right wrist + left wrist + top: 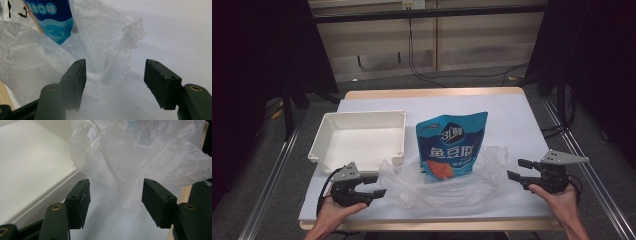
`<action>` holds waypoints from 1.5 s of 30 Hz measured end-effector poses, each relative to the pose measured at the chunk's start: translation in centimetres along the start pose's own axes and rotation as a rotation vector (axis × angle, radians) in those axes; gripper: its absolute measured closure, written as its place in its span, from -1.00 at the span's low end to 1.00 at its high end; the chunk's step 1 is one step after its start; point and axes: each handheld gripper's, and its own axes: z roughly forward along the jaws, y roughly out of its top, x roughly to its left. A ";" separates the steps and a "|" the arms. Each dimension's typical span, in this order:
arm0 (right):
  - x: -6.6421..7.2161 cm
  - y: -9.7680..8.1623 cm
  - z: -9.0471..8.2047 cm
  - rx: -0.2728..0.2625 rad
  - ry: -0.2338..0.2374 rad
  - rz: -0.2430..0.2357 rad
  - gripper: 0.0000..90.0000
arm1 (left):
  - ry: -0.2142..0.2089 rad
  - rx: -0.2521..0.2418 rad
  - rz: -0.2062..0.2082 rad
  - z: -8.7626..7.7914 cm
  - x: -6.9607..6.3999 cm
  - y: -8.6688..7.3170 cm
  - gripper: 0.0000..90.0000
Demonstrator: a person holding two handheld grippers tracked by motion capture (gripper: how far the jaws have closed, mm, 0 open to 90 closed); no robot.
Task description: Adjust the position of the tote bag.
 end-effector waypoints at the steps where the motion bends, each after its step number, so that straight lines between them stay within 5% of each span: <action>1: 0.1 0.2 -0.1 -0.009 0.004 -0.003 -0.23 | 0.001 -0.013 -0.010 -0.1 -0.1 0.1 -0.13; 8: 0.9 1.4 -0.9 -0.062 0.026 -0.029 0.04 | 0.023 -0.074 0.005 -1.3 -0.2 0.9 0.14; 15: 2.0 3.0 -0.1 -0.050 0.110 -0.078 0.66 | -0.029 -0.088 0.028 -1.0 -0.6 2.1 0.68; 23: 3.1 4.8 1.3 -0.032 0.171 -0.131 0.99 | -0.030 -0.128 0.062 -1.0 -0.9 4.7 0.96; 28: 3.7 5.7 2.9 0.009 0.203 -0.161 1.00 | -0.092 -0.099 0.103 1.3 -2.1 6.2 1.00; 33: 4.3 5.8 4.4 0.043 0.233 -0.179 1.00 | -0.159 -0.091 0.099 3.3 -2.8 7.1 1.00; 45: 4.5 6.2 6.5 0.128 0.248 -0.221 1.00 | -0.197 -0.003 0.164 8.3 -4.7 9.3 1.00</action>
